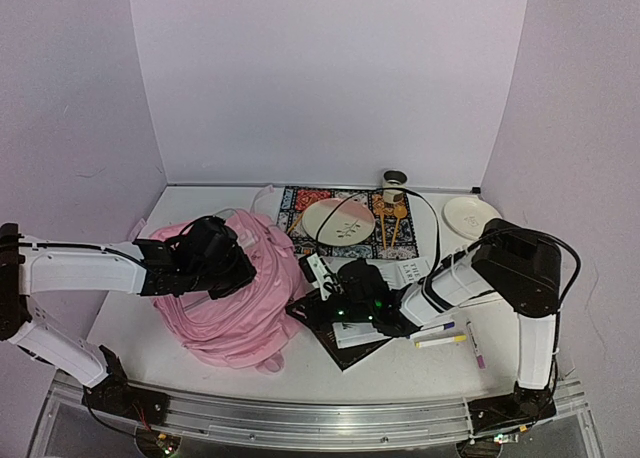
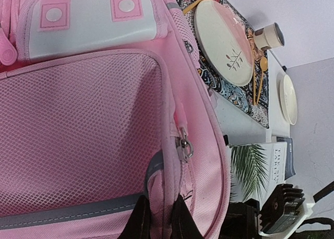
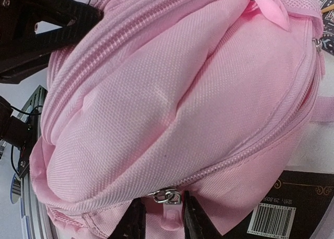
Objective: Pack the student bag
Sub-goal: Grab the largest pocket of the student bag.
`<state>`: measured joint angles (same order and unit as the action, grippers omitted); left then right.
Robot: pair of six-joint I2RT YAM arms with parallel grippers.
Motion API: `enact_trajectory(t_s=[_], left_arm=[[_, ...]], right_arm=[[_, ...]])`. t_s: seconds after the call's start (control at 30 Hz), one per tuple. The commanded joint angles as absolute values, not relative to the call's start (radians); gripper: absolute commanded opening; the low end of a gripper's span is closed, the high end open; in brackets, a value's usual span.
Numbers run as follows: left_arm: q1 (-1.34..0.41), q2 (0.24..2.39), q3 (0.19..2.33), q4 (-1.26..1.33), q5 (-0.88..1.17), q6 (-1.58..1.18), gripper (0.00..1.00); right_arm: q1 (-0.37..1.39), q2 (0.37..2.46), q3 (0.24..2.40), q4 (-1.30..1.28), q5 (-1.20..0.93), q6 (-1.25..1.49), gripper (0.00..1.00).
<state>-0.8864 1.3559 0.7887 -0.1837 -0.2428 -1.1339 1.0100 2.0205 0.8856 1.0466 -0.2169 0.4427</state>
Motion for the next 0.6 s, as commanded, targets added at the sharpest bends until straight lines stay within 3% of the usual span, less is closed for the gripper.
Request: enact_trajectory(t_s=[0.0, 0.23, 0.57], left_arm=[[-0.882, 1.308, 0.8, -0.141, -0.247, -1.153, 0.0], [-0.882, 1.306, 0.797, -0.144, -0.288, -1.143, 0.0], [-0.881, 1.357, 0.842, -0.162, -0.36, -1.111, 0.0]], right_arm=[[1.008, 2.053, 0.903, 1.029, -0.204, 0.428, 0.21], [1.011, 1.973, 0.847, 0.982, -0.209, 0.415, 0.01], [1.086, 1.831, 0.87, 0.719, -0.118, 0.343, 0.0]])
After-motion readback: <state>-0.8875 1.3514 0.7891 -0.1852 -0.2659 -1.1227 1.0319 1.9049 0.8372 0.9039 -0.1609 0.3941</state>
